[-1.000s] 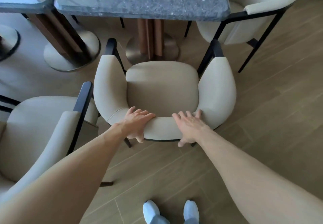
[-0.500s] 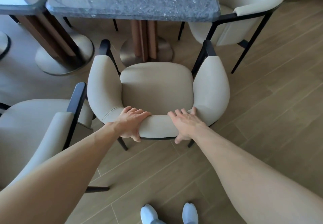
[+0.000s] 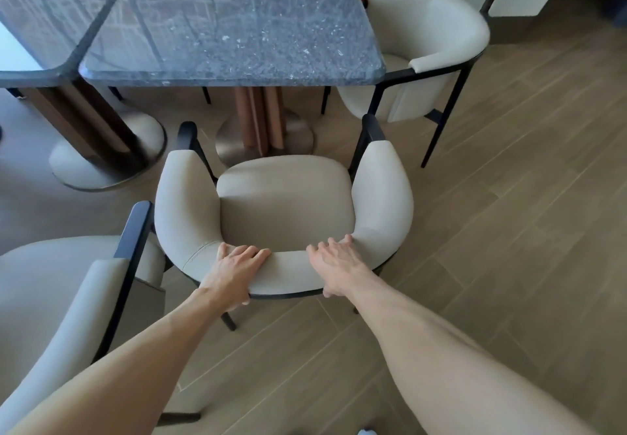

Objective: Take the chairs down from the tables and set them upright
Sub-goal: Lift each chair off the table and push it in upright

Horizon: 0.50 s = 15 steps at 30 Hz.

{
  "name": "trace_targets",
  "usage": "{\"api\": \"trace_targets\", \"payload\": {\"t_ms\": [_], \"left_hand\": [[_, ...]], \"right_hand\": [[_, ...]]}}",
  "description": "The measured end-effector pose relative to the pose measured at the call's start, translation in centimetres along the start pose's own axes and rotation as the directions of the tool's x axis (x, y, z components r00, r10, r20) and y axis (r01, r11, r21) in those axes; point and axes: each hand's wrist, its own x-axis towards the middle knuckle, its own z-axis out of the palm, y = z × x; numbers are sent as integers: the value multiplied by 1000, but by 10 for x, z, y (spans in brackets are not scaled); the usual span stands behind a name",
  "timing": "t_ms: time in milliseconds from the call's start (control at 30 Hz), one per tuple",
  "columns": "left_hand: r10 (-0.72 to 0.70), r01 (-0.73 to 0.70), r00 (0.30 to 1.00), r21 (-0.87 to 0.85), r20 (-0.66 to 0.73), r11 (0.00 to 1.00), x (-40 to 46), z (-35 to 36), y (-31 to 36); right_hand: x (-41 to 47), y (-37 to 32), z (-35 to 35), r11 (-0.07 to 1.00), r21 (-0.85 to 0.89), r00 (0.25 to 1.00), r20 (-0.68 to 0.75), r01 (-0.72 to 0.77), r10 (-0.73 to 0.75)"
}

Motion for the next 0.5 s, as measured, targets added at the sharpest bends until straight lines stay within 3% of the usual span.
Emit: {"api": "trace_targets", "payload": {"t_ms": [500], "left_hand": [[41,-42,997,16,61,999,-5,-13,-19]], "right_hand": [[16,-6,-1,1000,9,1000,-1,24,-24]]}}
